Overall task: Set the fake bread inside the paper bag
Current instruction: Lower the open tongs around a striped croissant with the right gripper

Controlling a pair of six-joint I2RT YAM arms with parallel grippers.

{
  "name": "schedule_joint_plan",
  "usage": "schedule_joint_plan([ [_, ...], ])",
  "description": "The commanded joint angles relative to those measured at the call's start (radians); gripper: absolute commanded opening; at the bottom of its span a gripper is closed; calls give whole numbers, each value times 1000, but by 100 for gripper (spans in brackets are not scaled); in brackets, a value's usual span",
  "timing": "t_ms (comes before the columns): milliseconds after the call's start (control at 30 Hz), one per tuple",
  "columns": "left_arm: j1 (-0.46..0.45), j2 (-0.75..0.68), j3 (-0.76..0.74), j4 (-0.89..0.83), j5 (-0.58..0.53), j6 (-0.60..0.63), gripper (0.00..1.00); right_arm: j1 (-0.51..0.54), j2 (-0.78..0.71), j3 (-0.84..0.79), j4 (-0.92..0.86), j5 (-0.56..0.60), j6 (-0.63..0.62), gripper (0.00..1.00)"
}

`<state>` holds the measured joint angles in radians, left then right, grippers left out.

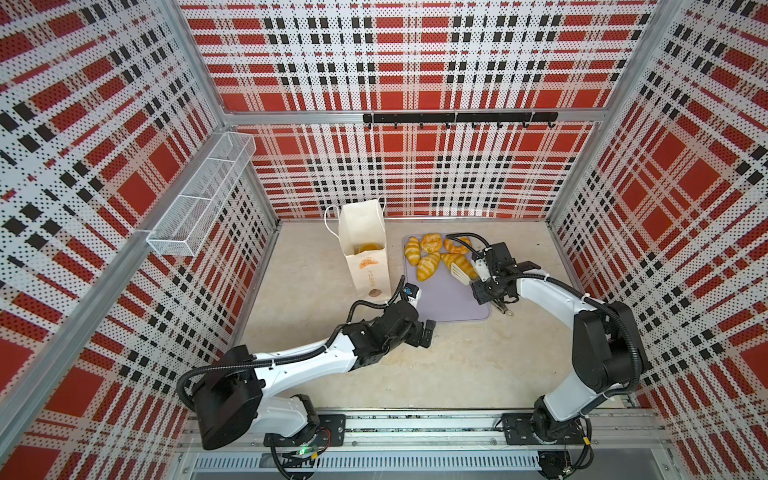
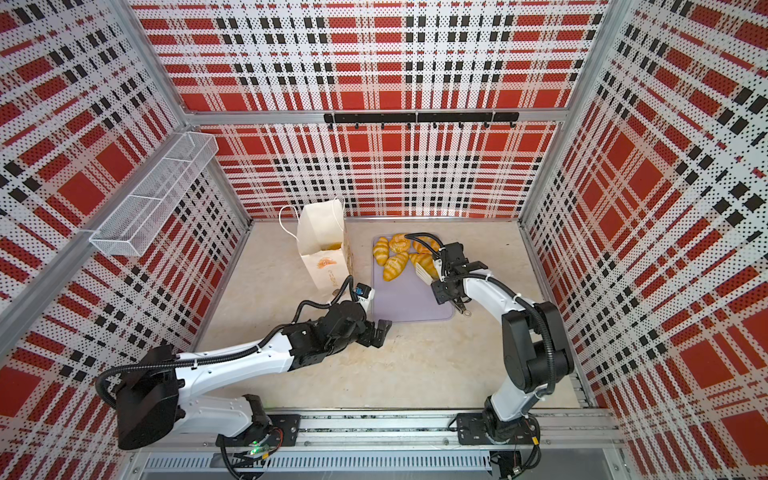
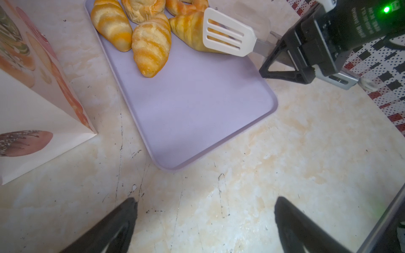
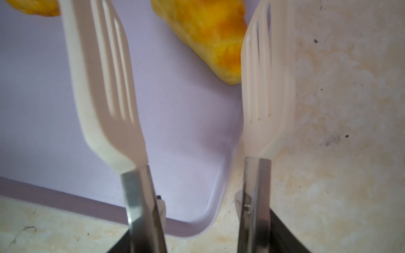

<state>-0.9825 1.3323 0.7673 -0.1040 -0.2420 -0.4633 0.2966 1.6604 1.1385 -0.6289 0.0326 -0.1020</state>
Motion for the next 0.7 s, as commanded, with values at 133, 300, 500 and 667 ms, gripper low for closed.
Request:
schedule_joint_plan([
  [133,4,-18,-4,15,-8,-5,100,5,-43,0,-9,-145,18,63],
  [300,4,-6,7,16,-3,2,99,15,-108,-34,-43,-146,47,62],
  [500,2,15,20,24,11,2,100,15,-149,-47,-51,-28,68,63],
  [667,1,24,30,23,18,4,99,16,-106,-24,-52,27,39,63],
])
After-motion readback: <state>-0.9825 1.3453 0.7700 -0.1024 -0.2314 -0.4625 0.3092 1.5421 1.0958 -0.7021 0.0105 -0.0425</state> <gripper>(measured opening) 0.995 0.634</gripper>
